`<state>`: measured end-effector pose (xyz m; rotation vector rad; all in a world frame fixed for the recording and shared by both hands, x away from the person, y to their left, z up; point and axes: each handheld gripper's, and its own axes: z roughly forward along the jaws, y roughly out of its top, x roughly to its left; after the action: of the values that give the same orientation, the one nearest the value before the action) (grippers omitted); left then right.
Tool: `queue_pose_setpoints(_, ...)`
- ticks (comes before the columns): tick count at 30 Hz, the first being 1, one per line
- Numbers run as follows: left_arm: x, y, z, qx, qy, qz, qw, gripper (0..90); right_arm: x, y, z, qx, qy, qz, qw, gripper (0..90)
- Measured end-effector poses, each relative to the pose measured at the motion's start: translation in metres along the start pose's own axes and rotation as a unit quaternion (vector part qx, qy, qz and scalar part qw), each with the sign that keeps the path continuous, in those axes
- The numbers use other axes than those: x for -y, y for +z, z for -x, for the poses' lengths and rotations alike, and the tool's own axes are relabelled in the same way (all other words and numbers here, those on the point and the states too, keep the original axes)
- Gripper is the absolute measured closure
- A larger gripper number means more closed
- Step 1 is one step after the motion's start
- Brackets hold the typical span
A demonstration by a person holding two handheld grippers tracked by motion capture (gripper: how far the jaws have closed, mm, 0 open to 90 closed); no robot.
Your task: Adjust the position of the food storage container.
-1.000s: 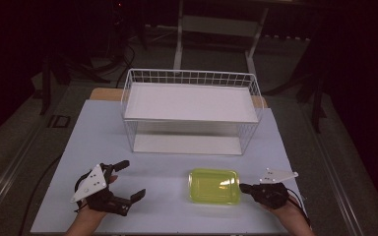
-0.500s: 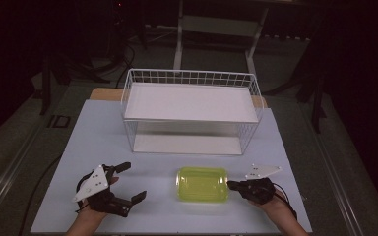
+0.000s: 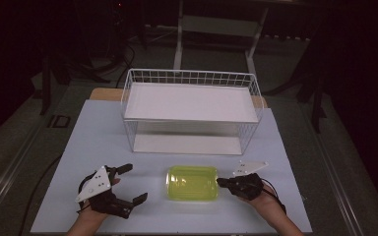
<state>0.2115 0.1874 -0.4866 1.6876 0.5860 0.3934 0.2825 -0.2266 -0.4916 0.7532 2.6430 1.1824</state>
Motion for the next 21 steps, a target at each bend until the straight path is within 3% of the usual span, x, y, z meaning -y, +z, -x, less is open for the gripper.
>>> queue_pose_setpoints(13, 0.001, 0.001, 0.001, 0.000, 0.002, -0.004, 1.0000, 0.1, -0.015, 0.018, -0.004, -0.007, -0.020, 0.003, 0.9998, 90.0)
queue_pose_setpoints(21, 0.001, 0.000, 0.001, -0.008, -0.004, -0.008, 0.9999, 0.1, -0.018, 0.007, -0.010, -0.001, -0.016, 0.024, 0.9996, 86.4)
